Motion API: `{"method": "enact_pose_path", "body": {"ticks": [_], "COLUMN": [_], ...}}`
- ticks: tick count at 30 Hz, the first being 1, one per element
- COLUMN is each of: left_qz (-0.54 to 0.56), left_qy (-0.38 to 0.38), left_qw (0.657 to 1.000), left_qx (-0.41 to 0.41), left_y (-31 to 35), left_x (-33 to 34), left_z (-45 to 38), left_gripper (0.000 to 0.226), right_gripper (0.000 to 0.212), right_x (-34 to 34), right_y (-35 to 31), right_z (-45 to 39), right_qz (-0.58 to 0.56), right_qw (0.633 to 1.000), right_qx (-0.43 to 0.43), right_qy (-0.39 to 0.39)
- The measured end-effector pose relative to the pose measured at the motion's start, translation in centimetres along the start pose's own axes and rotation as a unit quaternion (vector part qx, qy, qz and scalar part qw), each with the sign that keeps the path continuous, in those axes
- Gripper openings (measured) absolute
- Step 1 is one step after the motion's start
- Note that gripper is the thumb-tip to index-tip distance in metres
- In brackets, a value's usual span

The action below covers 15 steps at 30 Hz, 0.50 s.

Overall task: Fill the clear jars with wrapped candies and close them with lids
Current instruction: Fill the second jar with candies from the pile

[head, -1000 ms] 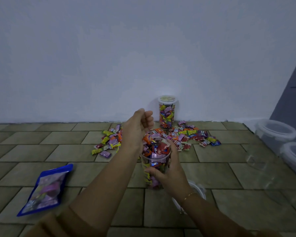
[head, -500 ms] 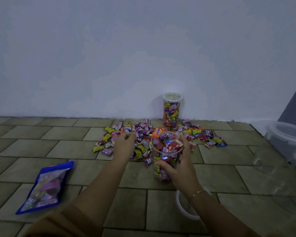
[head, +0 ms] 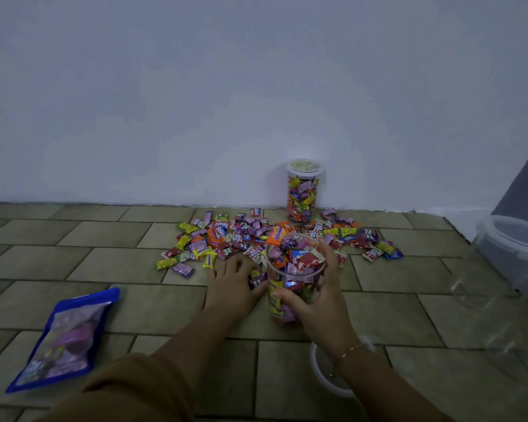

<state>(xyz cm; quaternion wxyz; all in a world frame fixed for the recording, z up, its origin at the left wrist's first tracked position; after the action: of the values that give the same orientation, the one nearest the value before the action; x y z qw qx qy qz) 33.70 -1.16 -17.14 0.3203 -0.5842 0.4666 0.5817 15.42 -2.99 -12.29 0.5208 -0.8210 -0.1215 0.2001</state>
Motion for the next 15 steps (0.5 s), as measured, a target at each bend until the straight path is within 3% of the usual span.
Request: {"method": "enact_pose_path", "body": {"ticks": [5, 15], "left_qz": [0.070, 0.240], "left_qy": [0.053, 0.092], "left_qw": [0.996, 0.966], "left_qx": [0.008, -0.028], "left_y": [-0.1, -0.1], "left_x": [0.1, -0.2], "left_z": [0.7, 2.6], "left_gripper": [0.036, 0.036], "right_gripper": [0.100, 0.096], "right_x": [0.1, 0.0], "right_y": [0.4, -0.1], "right_z": [0.0, 0.2], "right_qz": [-0.010, -0.023], "right_qw": [1.000, 1.000], "right_qx": [0.001, 0.014], "right_qy": [-0.003, -0.007]}}
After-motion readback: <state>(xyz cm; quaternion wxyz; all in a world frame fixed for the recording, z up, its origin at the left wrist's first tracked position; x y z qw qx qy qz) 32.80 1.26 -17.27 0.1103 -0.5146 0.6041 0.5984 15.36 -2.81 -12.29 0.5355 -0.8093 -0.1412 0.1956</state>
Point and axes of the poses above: each hand's wrist, its own z-axis away from the middle knuckle, its own x-axis out of the palm, y = z × x, the point moved 2 cm from there along -z, towards the middle knuckle, and after that the axes turned 3 degrees about -y, right-handed, at the moved point
